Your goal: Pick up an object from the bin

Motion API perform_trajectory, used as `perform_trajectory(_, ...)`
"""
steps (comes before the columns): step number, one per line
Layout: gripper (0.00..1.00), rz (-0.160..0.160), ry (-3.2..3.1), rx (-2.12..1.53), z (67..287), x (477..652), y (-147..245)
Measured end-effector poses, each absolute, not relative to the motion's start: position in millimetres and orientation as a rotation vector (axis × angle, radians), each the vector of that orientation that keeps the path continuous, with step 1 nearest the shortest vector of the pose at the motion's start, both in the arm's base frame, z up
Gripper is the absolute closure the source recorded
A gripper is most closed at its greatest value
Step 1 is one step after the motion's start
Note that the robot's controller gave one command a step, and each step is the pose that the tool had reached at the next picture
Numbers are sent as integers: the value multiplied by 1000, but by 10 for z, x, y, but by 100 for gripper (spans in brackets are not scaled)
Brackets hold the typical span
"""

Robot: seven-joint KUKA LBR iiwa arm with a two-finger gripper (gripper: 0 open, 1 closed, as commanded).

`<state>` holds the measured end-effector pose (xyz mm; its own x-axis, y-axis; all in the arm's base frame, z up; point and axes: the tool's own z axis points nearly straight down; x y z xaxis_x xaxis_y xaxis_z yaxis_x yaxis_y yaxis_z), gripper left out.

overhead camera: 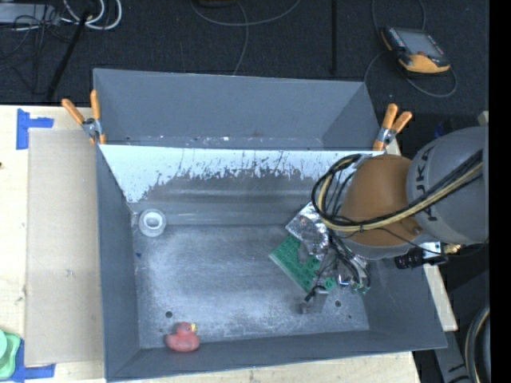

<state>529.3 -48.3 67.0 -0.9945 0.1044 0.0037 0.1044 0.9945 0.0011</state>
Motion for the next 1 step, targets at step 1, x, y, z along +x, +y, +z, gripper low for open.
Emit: perform_trajectory(1, 100, -2, -3144, -163, 726, 5327, -486)
